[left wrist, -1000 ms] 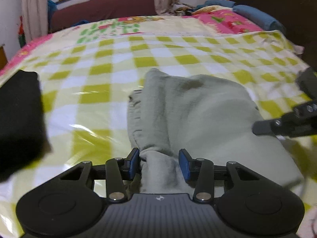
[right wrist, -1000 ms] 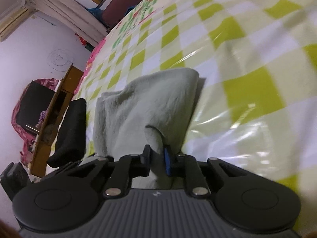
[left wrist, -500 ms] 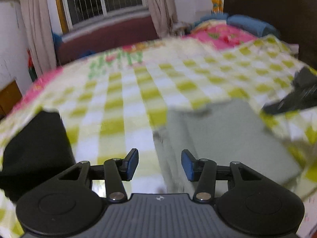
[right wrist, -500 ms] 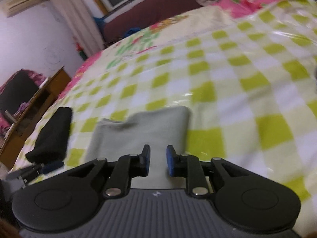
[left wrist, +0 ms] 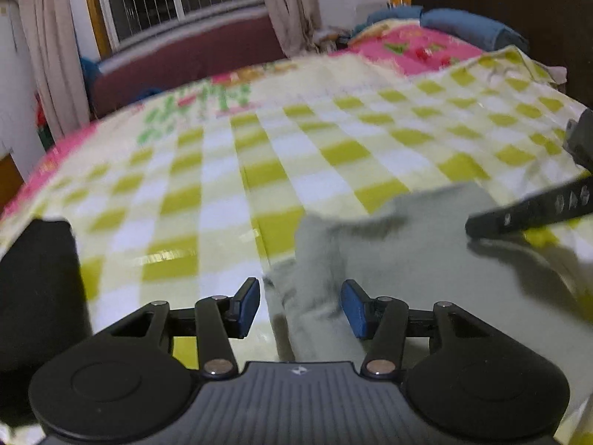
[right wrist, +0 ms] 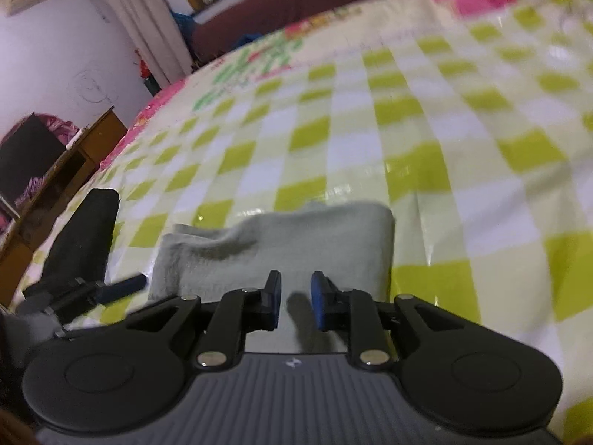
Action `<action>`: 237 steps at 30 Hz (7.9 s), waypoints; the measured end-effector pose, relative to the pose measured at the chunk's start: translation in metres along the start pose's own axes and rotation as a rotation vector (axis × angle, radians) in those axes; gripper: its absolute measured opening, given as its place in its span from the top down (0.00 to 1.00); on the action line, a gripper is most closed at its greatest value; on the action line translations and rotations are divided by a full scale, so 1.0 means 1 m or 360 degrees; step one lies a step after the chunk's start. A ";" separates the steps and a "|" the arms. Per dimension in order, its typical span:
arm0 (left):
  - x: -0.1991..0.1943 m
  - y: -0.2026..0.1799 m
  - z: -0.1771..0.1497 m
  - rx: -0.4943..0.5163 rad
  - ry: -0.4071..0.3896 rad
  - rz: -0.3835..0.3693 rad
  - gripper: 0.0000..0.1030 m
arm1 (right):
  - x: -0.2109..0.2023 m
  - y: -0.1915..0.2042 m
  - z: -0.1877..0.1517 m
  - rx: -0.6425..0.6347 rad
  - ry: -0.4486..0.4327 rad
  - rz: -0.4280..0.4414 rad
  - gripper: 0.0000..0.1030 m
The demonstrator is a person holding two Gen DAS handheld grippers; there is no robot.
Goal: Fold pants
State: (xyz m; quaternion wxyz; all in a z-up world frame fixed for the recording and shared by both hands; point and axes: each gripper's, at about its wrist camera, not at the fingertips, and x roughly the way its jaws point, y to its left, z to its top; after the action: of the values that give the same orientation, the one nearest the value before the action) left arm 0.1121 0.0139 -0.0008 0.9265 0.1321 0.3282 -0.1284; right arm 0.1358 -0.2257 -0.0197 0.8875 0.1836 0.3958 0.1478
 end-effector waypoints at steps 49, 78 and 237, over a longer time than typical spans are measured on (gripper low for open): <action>-0.085 -0.051 -0.058 -0.0061 0.0036 0.0093 0.02 | -0.079 0.054 -0.101 -0.0010 -0.0019 -0.0103 0.71; -0.082 -0.050 -0.060 -0.0092 0.0066 0.0091 0.02 | -0.075 0.055 -0.103 -0.0017 0.0001 -0.0102 0.70; -0.071 -0.049 -0.056 -0.0211 0.0075 0.0084 0.00 | -0.074 0.049 -0.101 0.0058 -0.0011 -0.0050 0.65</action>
State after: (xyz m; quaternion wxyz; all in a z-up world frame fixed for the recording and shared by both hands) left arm 0.0104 -0.0025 -0.0054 0.9282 0.0822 0.3542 -0.0788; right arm 0.0059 -0.1915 -0.0124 0.8876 0.1941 0.3982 0.1261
